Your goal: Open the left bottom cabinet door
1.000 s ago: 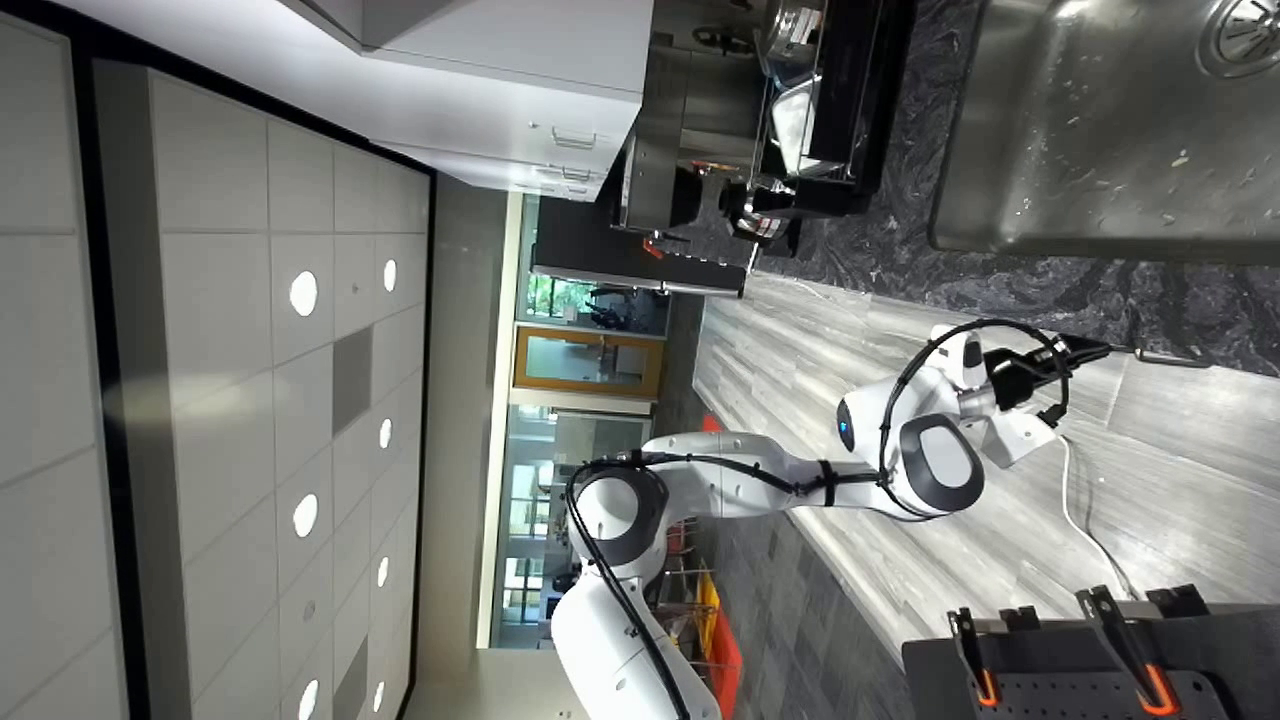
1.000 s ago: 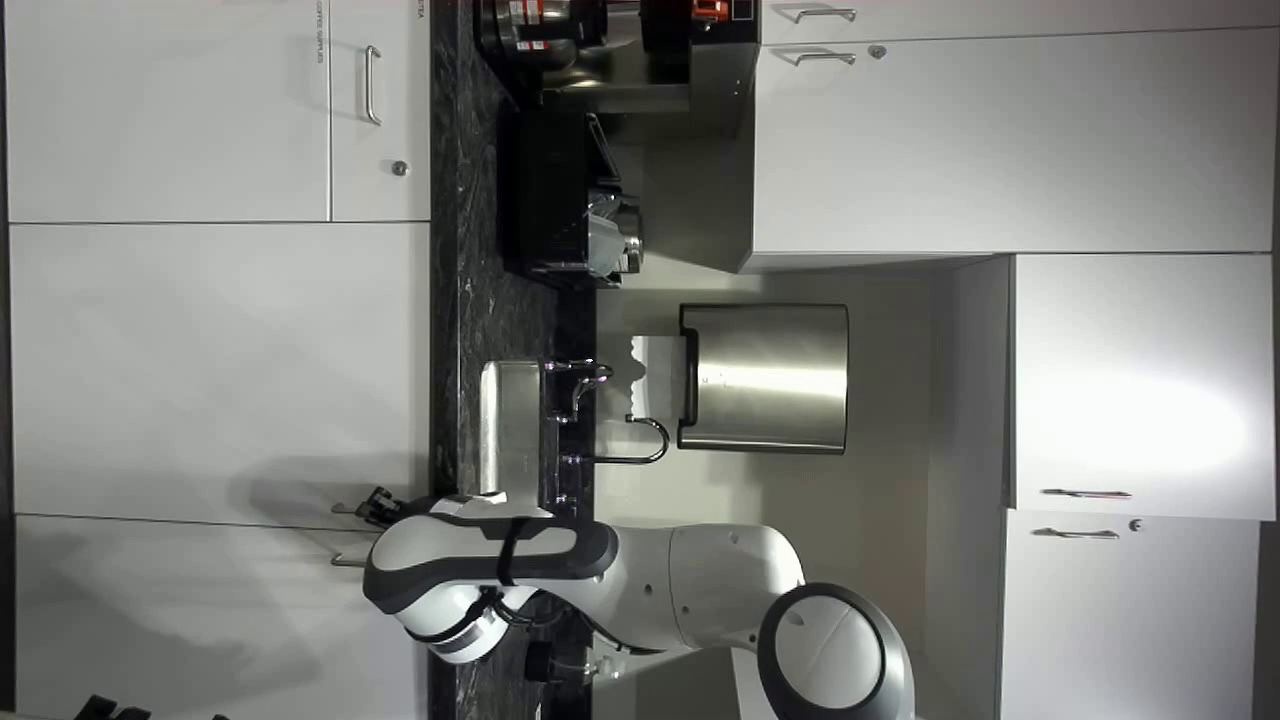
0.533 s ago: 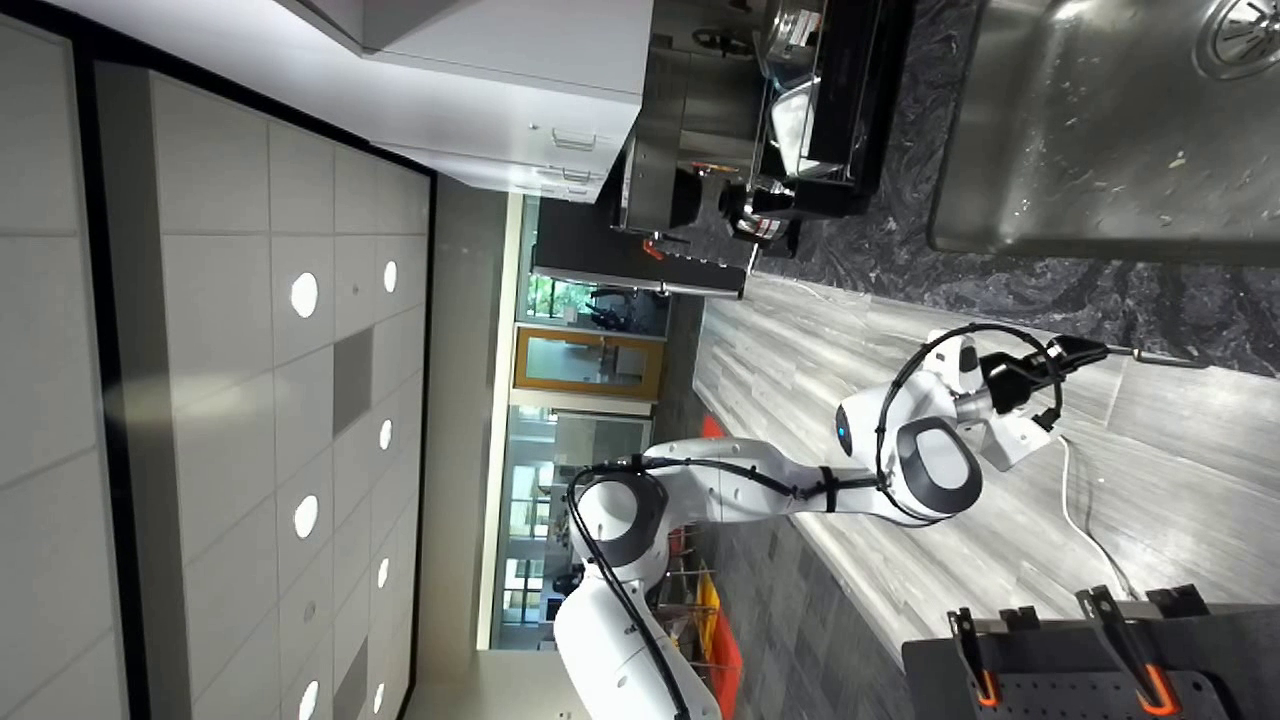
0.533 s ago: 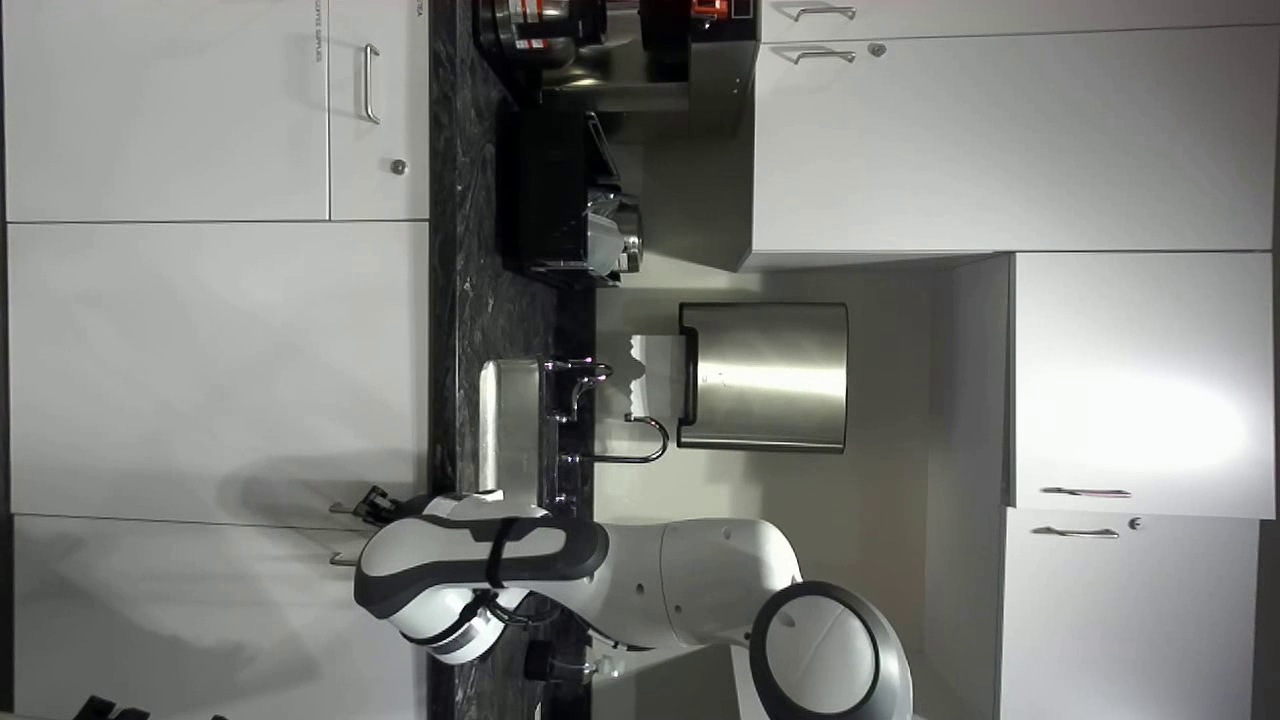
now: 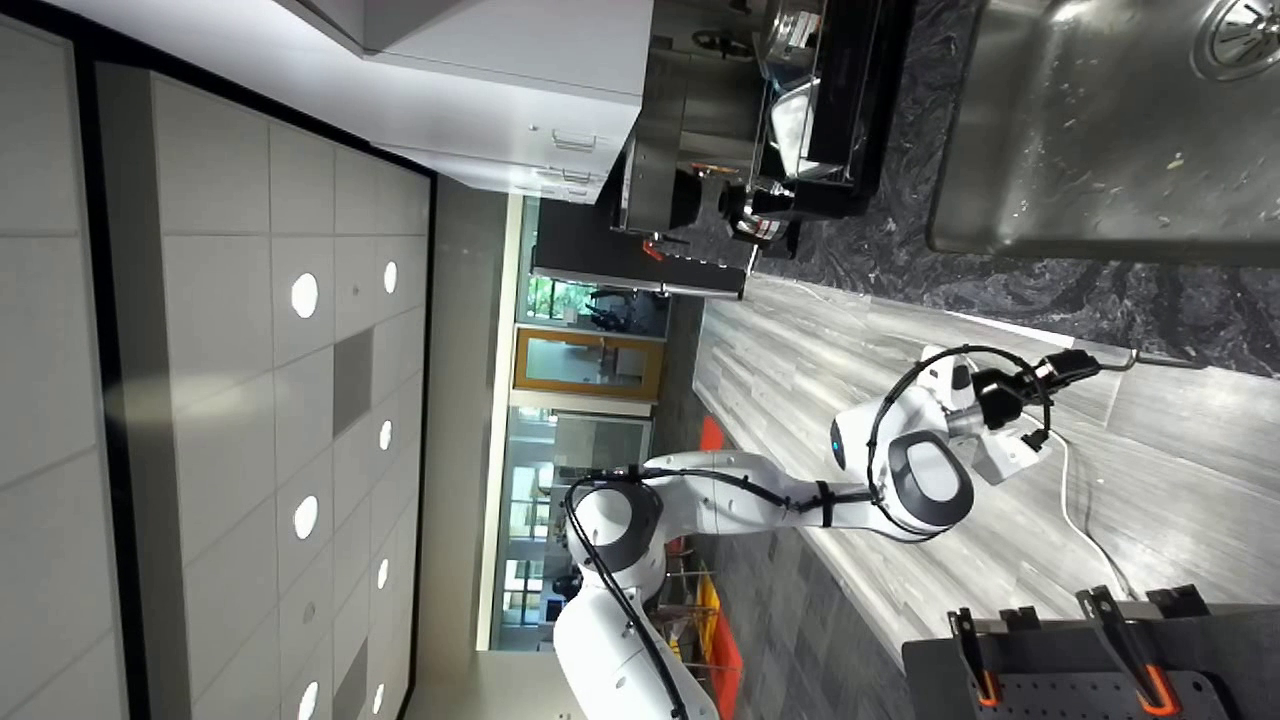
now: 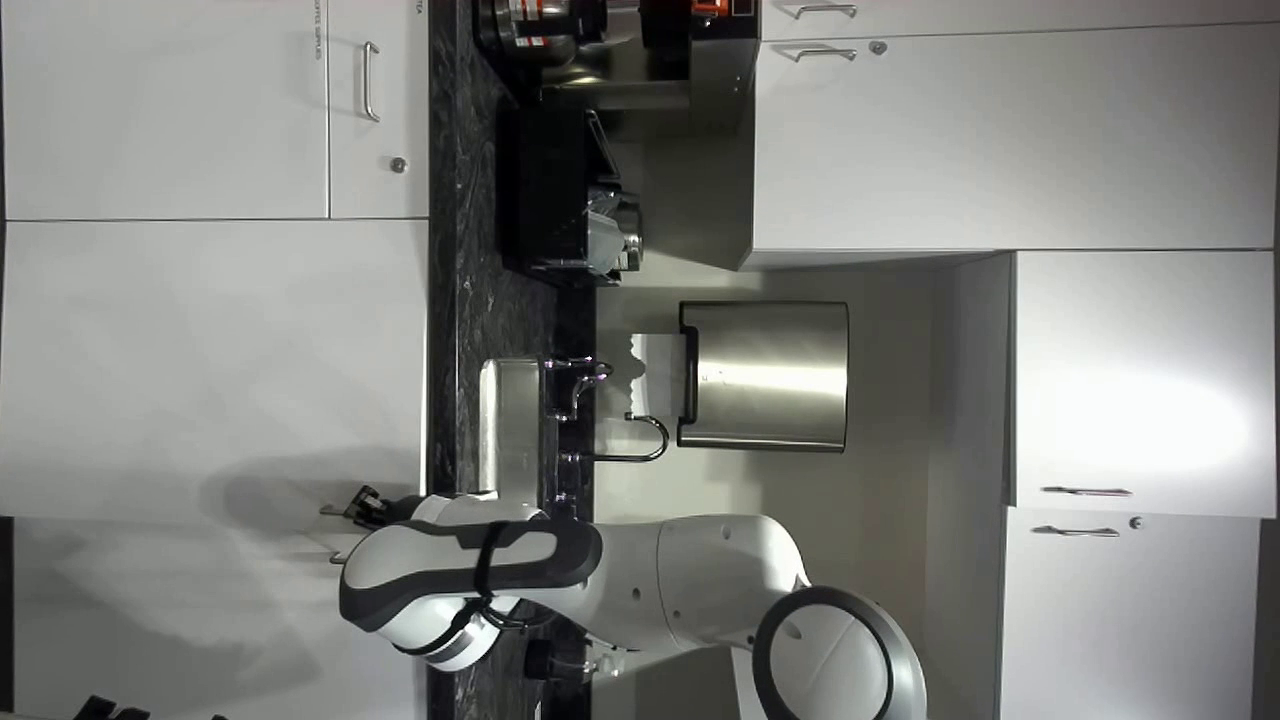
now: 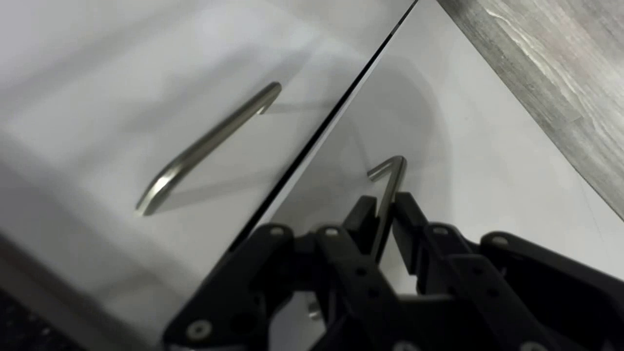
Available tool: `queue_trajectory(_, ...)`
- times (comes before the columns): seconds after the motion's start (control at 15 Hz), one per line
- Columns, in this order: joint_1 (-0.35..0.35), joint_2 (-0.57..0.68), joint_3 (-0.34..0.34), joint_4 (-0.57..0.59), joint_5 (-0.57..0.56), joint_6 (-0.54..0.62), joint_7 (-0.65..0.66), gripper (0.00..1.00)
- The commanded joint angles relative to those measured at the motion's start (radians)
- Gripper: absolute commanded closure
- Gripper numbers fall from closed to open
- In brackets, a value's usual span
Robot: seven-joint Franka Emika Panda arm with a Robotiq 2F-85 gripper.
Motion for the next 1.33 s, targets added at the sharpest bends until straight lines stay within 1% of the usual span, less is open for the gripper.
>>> queue_trajectory(0.0, 0.16, 0.012, -0.009, 0.014, 0.022, -0.03, -0.016, 0.96)
queue_trajectory(0.2, 0.249, 0.023, -0.036, 0.011, 0.073, -0.068, 0.031, 0.96)
queue_trajectory(0.4, 0.363, 0.037, -0.08, 0.018, 0.113, -0.14, 0.106, 0.96)
queue_trajectory(0.6, 0.475, 0.043, -0.133, 0.032, 0.111, -0.241, 0.21, 0.96)
queue_trajectory(0.73, 0.536, 0.045, -0.165, 0.047, 0.092, -0.311, 0.288, 0.96)
queue_trajectory(1.0, 0.623, 0.038, -0.202, 0.067, 0.051, -0.428, 0.435, 0.96)
queue_trajectory(1.27, 0.684, 0.021, -0.221, 0.07, 0.018, -0.507, 0.552, 0.96)
